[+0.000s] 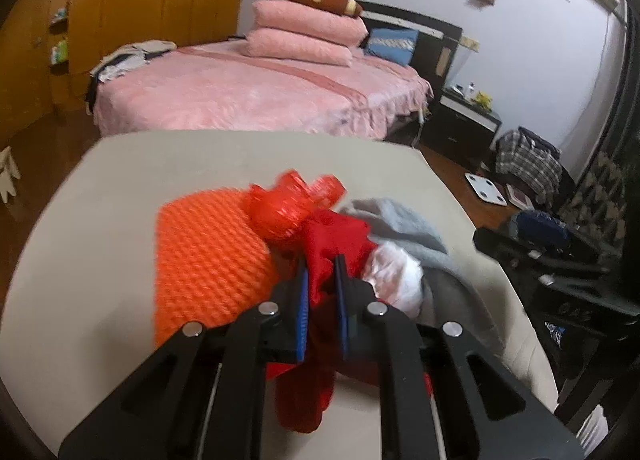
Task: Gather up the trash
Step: 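Grasp the red cloth with the left gripper while the right grasps the grey sock, then lift the grey sock over the bin with the right gripper while the left lifts the red cloth, then open both grippers over the bin to drop the red cloth and grey sock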
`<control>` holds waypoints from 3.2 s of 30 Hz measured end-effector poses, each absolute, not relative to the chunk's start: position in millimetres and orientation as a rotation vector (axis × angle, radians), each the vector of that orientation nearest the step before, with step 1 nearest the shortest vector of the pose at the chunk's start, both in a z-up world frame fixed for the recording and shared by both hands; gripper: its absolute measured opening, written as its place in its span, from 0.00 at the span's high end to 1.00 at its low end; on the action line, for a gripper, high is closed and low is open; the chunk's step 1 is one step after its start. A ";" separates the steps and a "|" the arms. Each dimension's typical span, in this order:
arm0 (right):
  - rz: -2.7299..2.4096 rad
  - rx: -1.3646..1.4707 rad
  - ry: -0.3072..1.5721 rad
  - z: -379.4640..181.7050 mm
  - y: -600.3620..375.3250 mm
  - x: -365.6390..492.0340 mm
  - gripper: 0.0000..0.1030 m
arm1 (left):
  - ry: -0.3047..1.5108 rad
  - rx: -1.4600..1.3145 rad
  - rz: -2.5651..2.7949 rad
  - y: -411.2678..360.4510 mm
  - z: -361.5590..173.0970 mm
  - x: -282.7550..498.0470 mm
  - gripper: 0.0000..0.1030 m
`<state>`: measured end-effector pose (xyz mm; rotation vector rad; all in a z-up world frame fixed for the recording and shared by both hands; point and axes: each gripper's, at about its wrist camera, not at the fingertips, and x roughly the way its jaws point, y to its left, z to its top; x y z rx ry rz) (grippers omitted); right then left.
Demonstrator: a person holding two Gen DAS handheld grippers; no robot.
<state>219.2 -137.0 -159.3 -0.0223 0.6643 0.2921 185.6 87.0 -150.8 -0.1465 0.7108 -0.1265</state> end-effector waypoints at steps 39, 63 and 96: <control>0.341 0.002 0.711 -152.2 -137.7 216.7 0.91 | 0.616 -0.141 -0.077 104.5 -111.8 162.7 0.89; 0.273 0.051 0.608 -98.9 -178.0 165.7 0.91 | 0.572 -0.086 -0.162 52.7 -73.9 131.2 0.89; 0.015 0.092 0.555 -79.3 -299.5 109.8 0.91 | 0.562 -0.014 -0.409 -80.6 -71.0 139.0 0.89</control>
